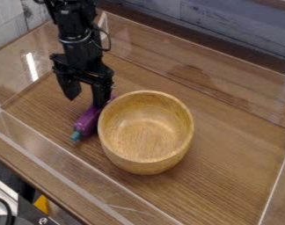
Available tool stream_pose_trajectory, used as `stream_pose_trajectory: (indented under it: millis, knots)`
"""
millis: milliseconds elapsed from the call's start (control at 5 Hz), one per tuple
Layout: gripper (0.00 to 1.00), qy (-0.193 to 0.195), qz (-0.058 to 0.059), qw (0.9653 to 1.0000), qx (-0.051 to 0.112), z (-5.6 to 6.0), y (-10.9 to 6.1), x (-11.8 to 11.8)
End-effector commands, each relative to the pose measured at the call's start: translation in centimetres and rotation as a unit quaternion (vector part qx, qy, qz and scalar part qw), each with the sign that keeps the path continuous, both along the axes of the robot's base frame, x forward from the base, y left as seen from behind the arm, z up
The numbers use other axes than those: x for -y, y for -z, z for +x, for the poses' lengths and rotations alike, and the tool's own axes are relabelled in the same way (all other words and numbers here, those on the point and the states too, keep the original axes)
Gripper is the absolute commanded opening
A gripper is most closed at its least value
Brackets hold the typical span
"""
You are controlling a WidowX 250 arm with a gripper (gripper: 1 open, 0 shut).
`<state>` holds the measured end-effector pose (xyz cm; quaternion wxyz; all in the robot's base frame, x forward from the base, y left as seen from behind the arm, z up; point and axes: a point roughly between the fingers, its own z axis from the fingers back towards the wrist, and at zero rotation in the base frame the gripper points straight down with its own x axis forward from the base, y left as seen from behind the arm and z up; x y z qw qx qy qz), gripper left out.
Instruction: Put the purple eggplant in the brown bowl
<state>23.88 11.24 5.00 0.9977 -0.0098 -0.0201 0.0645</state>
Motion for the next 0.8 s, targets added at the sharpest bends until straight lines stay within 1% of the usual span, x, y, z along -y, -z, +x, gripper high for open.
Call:
stream_pose_trajectory:
  millis: [0, 600]
  knots:
    - [1.0, 0.001, 0.004, 0.9998, 0.019, 0.3, -0.1, -0.6]
    - [1.0, -0.005, 0.001, 0.9997, 0.024, 0.5, 1.0, -1.0]
